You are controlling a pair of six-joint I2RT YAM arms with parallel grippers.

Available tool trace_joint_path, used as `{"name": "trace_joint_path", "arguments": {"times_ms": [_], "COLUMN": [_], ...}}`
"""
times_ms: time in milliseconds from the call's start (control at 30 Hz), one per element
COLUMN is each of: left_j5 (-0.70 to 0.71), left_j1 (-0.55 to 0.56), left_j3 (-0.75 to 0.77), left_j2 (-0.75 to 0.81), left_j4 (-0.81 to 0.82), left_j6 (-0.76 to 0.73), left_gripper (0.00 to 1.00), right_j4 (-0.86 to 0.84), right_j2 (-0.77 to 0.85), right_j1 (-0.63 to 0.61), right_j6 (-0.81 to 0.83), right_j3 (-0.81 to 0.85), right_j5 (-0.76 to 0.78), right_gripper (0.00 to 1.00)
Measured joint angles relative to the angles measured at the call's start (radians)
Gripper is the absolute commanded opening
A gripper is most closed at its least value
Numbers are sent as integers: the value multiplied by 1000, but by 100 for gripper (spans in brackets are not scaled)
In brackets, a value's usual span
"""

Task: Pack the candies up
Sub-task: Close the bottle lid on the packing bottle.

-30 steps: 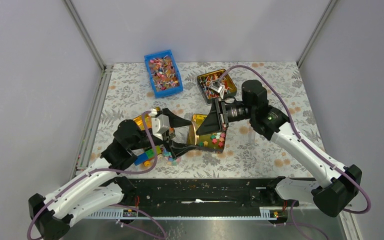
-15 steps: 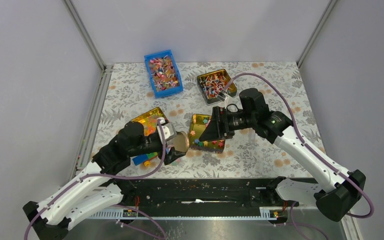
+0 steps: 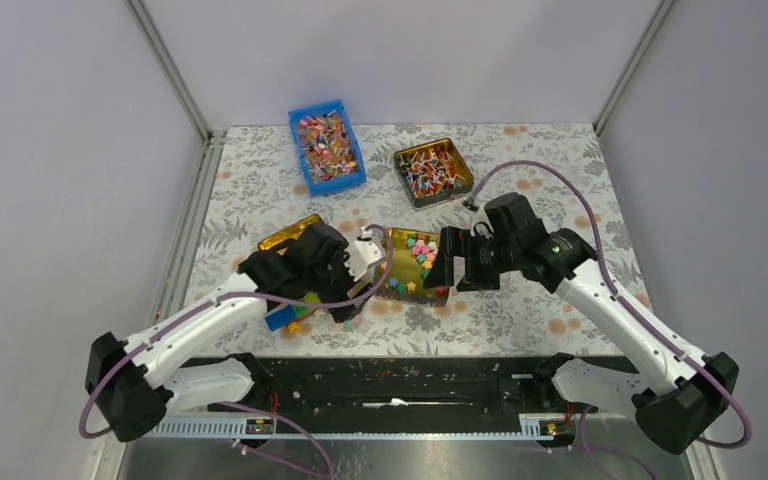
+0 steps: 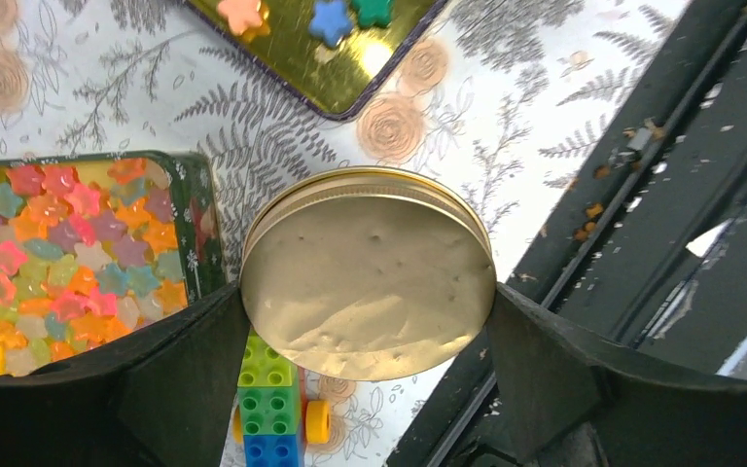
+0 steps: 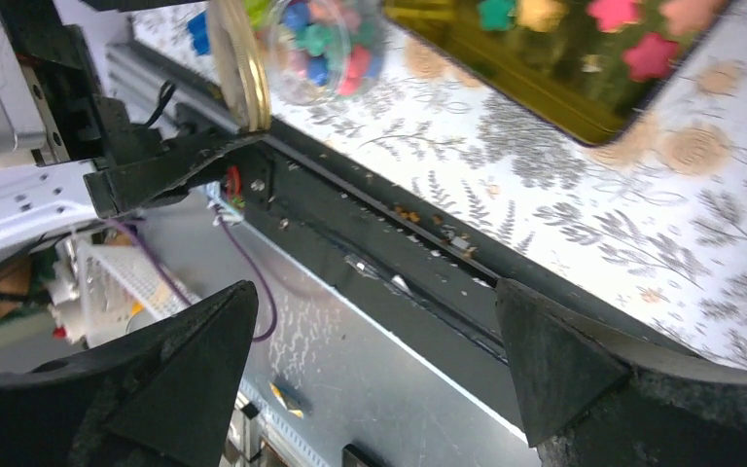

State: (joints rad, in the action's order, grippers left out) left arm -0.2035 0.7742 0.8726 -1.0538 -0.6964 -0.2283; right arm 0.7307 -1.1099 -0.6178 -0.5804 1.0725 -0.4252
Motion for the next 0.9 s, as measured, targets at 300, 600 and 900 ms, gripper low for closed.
{"name": "trace_joint_path", "arguments": {"times_ms": [300, 600, 900], "left_j5": [106, 145, 148], "left_j1": [0, 2, 6], "left_j3": [63, 84, 74], "left_j2": [-213, -289, -287], "left_j4": [-76, -136, -152], "left_j6": [0, 0, 18], "left_gripper": [66, 67, 67], "right_j4": [60, 69, 71], "right_j2": [74, 85, 64], "right_j1": [119, 138, 140], "right_j6": [0, 0, 1], "right_j3": [-66, -72, -72], "right_j5": [62, 66, 64], "right_gripper": [100, 100, 100]}}
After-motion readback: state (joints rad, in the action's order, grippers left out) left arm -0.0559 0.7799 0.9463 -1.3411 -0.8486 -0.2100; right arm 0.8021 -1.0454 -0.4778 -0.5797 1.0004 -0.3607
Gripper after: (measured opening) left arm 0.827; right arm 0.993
